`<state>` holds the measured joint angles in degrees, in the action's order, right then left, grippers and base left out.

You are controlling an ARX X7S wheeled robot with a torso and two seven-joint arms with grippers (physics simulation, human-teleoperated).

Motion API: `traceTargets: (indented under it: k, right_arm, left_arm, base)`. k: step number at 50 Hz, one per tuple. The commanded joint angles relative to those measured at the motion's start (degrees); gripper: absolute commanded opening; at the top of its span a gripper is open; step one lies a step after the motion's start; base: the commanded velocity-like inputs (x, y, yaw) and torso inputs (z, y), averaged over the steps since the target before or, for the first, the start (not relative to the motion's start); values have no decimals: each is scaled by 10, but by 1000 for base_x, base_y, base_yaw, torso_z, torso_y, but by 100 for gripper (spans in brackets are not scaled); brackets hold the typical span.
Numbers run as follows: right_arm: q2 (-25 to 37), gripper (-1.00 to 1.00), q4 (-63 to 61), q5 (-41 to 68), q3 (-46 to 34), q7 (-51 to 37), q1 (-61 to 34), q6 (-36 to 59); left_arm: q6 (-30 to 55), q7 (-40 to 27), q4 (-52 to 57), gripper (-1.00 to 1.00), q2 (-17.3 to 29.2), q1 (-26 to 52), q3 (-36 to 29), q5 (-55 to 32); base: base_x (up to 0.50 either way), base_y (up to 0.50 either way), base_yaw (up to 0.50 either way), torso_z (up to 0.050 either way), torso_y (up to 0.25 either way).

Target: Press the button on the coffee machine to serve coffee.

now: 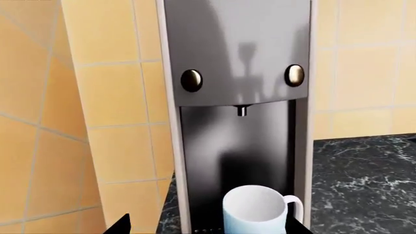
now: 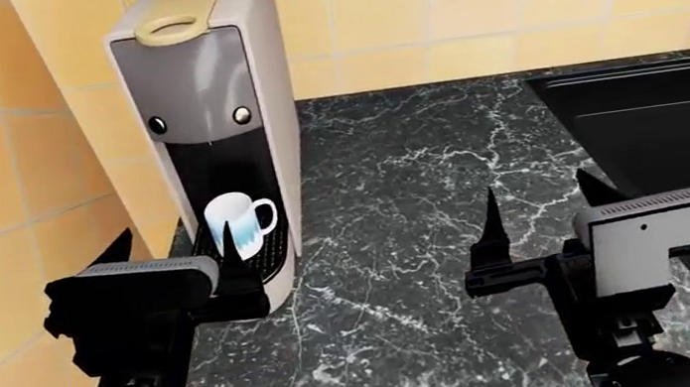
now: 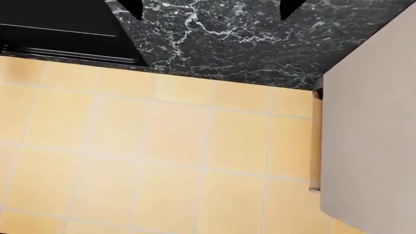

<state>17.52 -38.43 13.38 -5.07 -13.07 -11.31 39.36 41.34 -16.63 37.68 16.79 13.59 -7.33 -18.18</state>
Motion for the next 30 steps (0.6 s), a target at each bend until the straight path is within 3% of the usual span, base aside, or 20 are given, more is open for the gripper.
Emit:
traceTargets:
  k: [1,12,22,30]
  right_arm:
    - [-2,100,-19,76,-7,57,-60,38]
    - [-28,100,-32,220,-5,119,-167,145]
    - [-71,100,24,311,13,163,-227,165]
    - [-115,100,57,409,70,126,-268,210]
  left_arm:
    - [0,-4,-1,100,2,1,-3,0]
    - [-3,-5,-3,100,8,-3,5,-5]
    - [-3,-6,-2,100,13,-2,5,-5]
    - [-8,-10,-10,100,11,-1,-2,-2]
  base:
    - [0,0,0,0,0]
    - [0,0,0,0,0]
    - [0,0,0,0,0]
    - [0,0,0,0,0]
